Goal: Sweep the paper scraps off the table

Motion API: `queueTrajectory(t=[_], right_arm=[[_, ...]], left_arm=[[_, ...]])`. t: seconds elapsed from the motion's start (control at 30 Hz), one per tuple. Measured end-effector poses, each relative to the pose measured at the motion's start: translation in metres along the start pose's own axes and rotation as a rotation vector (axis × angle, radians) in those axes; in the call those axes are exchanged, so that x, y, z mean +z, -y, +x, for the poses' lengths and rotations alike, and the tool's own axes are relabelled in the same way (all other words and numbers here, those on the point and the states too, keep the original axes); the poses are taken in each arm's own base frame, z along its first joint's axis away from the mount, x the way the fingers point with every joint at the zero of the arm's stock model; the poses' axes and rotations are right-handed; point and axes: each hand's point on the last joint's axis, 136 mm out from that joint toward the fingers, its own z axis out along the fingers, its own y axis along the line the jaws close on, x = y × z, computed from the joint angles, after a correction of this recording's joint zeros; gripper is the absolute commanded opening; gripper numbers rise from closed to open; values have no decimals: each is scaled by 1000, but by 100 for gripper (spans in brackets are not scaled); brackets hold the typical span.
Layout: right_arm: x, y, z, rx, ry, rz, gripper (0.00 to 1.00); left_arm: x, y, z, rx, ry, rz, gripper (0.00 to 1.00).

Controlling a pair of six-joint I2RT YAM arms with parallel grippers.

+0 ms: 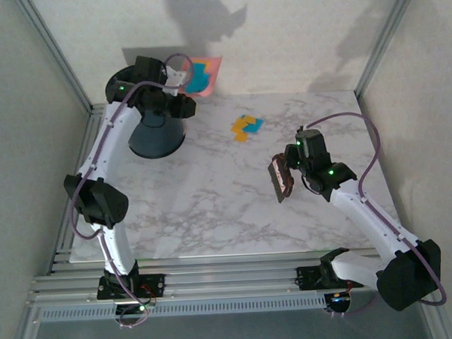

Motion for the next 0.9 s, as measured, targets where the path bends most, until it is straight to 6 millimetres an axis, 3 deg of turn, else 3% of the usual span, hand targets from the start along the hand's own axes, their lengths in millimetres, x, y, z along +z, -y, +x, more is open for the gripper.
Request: queueTrajectory(t=[0.3, 0.63, 0.9], right_arm=[[0, 0, 0, 0, 0, 0, 0], [0, 0, 0, 0, -1, 0, 0], [1, 0, 1, -1, -5, -2, 0]], left_arm=[[-26, -19, -21, -113, 123, 103, 0], [-28, -34, -31, -238, 198, 231, 0], [-41, -42, -48, -294, 270, 295, 0]])
